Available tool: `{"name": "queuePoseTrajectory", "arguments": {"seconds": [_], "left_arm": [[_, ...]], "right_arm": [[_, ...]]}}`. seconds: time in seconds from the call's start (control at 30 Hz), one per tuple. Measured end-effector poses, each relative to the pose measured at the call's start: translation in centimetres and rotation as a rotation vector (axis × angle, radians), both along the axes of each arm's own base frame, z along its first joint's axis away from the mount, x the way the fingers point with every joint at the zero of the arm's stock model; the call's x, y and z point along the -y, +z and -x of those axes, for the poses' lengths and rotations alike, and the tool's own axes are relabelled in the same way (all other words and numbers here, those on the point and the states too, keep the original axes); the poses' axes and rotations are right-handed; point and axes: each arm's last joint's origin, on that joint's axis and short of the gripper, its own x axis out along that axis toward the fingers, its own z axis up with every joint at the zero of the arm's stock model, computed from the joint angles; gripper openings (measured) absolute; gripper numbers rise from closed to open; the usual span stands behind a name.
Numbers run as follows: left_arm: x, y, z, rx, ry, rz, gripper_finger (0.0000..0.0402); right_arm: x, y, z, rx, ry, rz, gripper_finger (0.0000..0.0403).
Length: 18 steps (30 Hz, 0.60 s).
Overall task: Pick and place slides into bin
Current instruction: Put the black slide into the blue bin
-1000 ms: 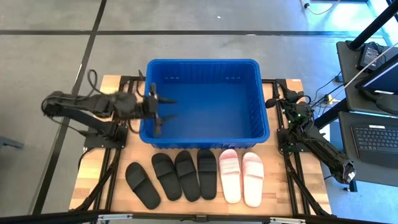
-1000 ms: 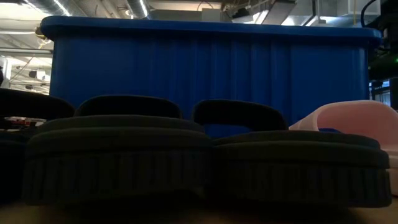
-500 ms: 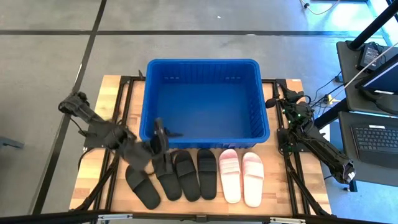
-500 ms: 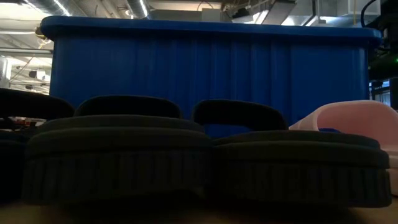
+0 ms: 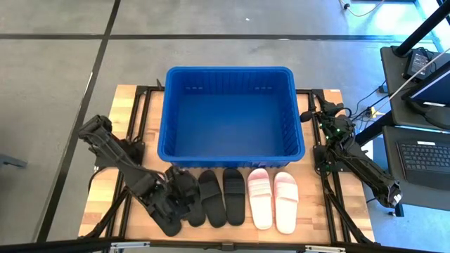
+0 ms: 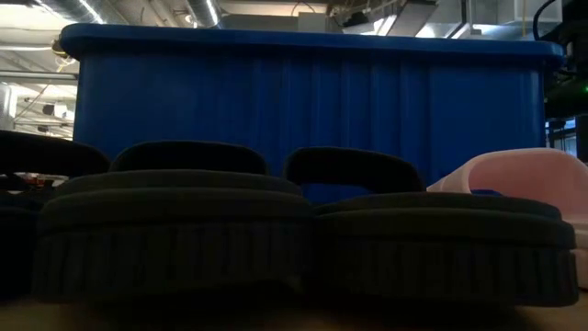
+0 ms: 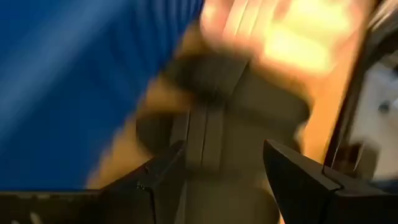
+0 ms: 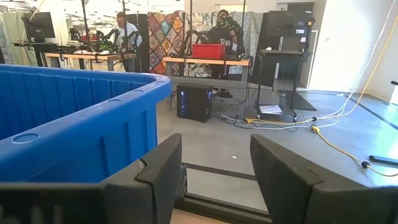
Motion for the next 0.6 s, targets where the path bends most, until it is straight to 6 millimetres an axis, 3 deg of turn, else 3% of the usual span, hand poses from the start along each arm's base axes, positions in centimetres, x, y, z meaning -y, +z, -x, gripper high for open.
{"name": "queuePoseTrajectory", "arguments": {"seconds": [0.23, 0.6], "left_arm": [[1.0, -2.9, 0.8, -0.419, 0.122, 0.267, 0.0208], [2.5, -7.7, 0.9, -0.897, 0.355, 0.352, 0.0208]], "right_arm": [[0.0, 0.0, 0.0, 0.000, 0.000, 0.000, 0.0193], [0.1, -0.1, -0.1, -0.011, 0.000, -0.012, 0.0193]]}}
